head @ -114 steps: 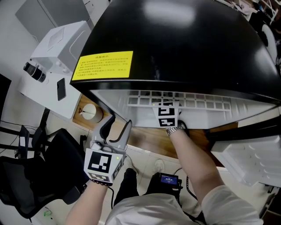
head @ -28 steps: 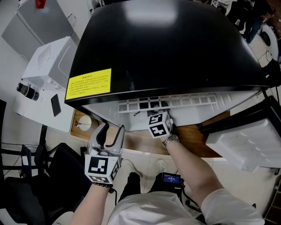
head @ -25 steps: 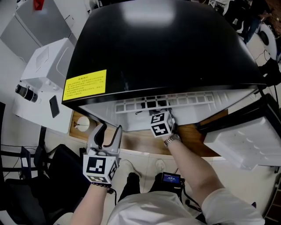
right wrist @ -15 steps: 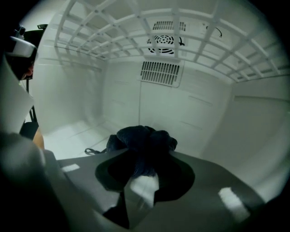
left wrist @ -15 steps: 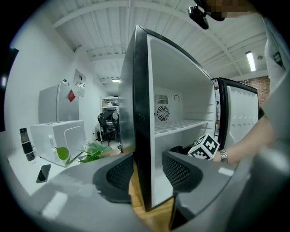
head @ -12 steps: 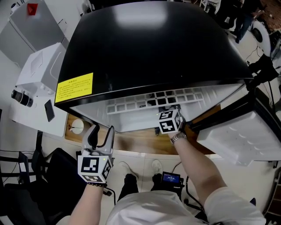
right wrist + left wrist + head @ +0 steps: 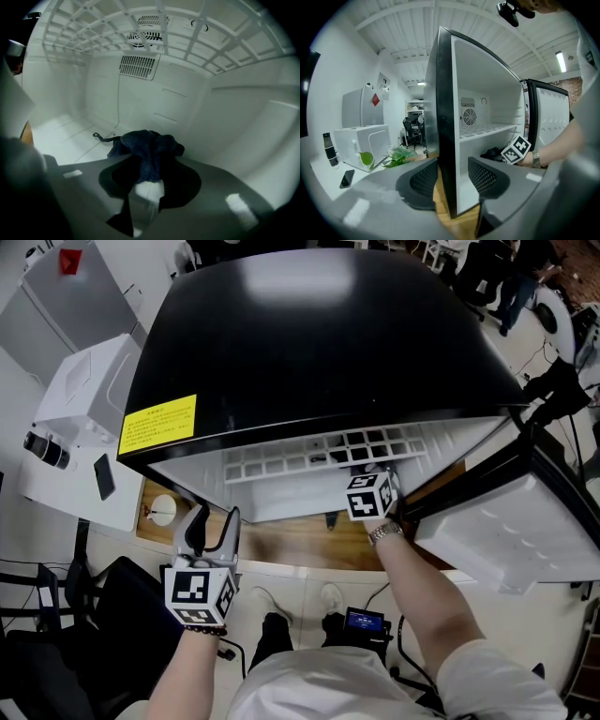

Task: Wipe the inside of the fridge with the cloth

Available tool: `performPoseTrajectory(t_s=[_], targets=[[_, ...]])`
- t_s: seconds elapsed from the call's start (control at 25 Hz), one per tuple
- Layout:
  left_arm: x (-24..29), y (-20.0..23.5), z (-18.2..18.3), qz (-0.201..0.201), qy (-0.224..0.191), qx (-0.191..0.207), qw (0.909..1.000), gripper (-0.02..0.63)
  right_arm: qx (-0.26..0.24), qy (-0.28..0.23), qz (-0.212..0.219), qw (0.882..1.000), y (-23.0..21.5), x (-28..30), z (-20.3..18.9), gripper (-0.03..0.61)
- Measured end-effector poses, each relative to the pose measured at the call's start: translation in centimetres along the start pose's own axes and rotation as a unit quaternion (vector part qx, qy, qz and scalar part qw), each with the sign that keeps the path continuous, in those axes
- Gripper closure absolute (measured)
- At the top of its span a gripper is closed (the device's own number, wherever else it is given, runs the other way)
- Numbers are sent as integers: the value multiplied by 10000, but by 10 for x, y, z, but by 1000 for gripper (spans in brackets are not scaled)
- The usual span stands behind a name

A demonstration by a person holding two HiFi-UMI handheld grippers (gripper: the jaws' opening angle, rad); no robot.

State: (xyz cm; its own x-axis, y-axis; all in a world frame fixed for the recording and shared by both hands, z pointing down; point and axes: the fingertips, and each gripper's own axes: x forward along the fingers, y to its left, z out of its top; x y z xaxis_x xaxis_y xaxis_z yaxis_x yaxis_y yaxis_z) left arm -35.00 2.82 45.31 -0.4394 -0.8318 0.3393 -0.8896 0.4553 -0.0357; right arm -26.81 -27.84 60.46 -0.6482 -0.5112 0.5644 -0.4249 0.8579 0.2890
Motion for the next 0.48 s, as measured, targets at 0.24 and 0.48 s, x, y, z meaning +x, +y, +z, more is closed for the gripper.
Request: performPoseTrajectory(t_s=[0.24,0.48], targets=[[1,0,0,96,55,6,9999,417,74,-89,-156,9998,-5,-8,5,457],[2,0,0,108,47,-40,9999,417,334,-757,169,9964,9,-36,35,457]])
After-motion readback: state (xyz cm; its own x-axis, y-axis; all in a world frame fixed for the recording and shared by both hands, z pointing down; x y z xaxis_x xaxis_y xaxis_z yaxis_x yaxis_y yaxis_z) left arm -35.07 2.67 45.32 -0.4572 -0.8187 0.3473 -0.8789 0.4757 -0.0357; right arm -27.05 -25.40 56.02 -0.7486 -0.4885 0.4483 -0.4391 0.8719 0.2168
